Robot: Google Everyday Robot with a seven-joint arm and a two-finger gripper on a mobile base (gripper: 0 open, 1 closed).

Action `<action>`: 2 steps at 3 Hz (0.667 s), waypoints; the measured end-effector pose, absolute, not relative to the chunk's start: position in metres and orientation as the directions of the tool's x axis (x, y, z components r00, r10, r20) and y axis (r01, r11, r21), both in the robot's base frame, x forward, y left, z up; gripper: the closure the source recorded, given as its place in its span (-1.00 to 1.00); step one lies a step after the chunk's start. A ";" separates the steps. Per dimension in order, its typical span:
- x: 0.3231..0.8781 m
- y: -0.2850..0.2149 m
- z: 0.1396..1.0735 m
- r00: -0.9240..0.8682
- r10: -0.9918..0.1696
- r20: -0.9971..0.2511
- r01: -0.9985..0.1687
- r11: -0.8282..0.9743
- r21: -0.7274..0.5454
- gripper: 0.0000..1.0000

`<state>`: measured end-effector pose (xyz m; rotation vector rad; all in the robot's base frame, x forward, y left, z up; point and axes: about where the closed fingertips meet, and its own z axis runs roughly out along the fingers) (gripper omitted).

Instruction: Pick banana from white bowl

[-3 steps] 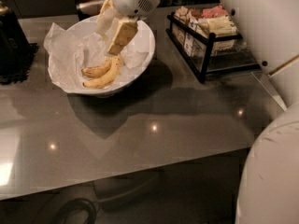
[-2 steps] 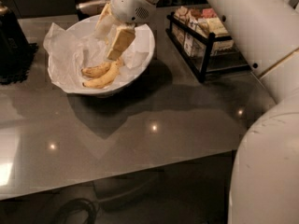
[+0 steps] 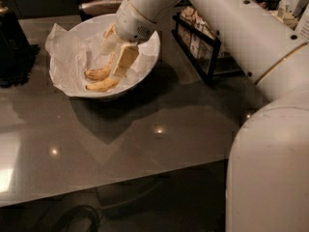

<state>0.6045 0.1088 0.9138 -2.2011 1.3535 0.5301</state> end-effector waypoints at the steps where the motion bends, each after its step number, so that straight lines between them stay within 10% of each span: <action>1: 0.614 0.116 0.896 0.423 -0.709 -0.564 -0.902 -0.392 -0.184 -0.28; 2: 0.627 0.122 0.894 0.434 -0.711 -0.553 -0.897 -0.401 -0.188 -0.28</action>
Offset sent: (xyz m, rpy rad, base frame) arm 0.0394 0.0139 -0.0136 -0.0382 -0.0032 0.0233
